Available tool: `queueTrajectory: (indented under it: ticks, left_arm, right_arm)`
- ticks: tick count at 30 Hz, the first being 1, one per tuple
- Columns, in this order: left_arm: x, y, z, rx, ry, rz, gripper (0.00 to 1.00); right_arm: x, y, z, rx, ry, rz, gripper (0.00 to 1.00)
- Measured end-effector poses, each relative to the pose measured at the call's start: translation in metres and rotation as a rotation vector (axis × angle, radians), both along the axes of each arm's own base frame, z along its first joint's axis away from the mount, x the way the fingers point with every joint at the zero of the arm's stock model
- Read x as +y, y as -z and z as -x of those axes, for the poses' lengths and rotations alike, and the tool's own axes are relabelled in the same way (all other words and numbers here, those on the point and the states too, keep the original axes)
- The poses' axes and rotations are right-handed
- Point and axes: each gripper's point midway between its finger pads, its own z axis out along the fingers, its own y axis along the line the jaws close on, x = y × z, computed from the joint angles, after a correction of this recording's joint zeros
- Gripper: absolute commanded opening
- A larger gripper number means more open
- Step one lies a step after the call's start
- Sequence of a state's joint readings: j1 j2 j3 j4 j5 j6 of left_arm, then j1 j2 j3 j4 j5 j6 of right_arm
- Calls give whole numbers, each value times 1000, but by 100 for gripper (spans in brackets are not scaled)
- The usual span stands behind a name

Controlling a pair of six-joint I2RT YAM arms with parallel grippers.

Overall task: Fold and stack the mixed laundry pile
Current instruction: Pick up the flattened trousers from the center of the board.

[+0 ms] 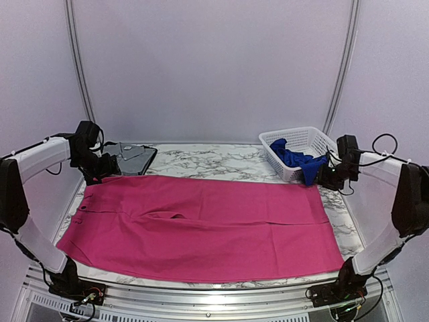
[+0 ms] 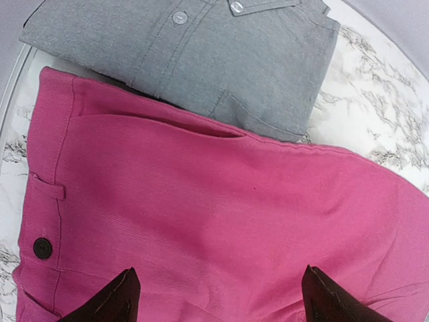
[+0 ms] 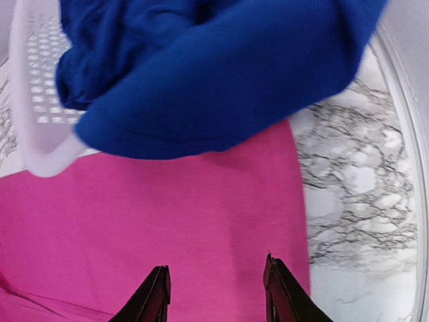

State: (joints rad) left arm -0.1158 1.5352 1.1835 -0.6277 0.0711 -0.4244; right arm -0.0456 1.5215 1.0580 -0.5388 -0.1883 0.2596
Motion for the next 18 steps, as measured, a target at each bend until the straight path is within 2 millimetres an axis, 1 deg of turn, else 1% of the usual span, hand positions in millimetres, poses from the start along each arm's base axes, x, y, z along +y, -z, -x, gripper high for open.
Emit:
queueTrajectory:
  ticks: [3, 6, 8, 14, 18]
  left_arm:
    - [11, 2, -4, 9, -20, -1, 86]
    - [19, 4, -6, 14, -34, -3, 86]
    - [24, 5, -8, 19, -42, 1, 86]
    - [34, 4, -15, 18, -58, 12, 86]
    - [44, -2, -19, 2, -78, 18, 87]
  right_arm:
    - [-30, 17, 10, 18, 99, 1, 41]
    - [-43, 34, 15, 29, 144, -3, 38]
    - [-45, 43, 13, 36, 151, -8, 36]
    - [-45, 77, -11, 53, 135, -28, 36]
    - [-47, 89, -22, 55, 125, -22, 37]
